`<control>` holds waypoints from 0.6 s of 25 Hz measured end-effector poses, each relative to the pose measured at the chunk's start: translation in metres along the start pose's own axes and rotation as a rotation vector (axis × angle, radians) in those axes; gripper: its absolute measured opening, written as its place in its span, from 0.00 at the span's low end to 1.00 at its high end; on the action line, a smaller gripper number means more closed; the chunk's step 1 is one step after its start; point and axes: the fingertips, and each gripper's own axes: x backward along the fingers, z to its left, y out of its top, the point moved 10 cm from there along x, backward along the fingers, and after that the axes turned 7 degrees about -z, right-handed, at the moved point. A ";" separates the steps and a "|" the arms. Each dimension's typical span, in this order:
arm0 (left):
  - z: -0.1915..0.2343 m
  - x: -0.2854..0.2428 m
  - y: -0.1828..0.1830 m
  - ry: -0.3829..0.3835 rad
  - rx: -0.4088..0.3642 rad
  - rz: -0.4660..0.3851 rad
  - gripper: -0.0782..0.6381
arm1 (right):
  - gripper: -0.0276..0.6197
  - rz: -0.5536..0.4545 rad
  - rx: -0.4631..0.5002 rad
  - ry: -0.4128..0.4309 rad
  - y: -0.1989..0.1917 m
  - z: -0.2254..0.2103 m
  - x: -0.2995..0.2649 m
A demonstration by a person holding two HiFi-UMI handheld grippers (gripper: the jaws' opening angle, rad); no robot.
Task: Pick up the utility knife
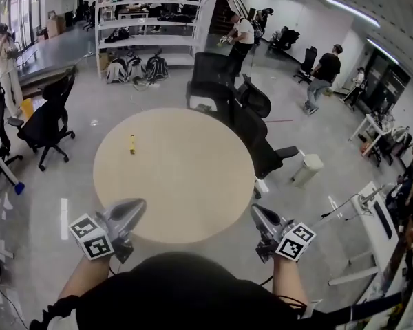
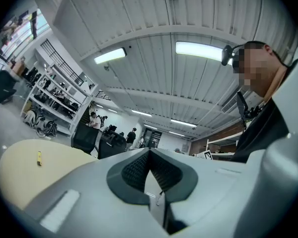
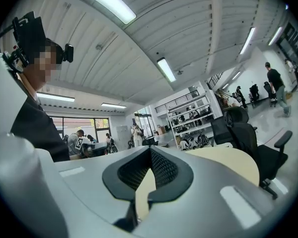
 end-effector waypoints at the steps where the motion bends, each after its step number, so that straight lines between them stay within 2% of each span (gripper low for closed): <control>1: 0.018 0.001 0.009 -0.008 0.002 0.002 0.11 | 0.06 -0.005 0.008 -0.006 0.000 0.004 -0.017; 8: 0.108 0.006 0.033 -0.052 0.037 0.027 0.11 | 0.06 0.027 0.043 -0.054 -0.006 0.019 -0.097; 15: 0.166 0.000 0.043 -0.078 0.082 0.057 0.11 | 0.06 0.057 0.038 -0.106 -0.011 0.019 -0.143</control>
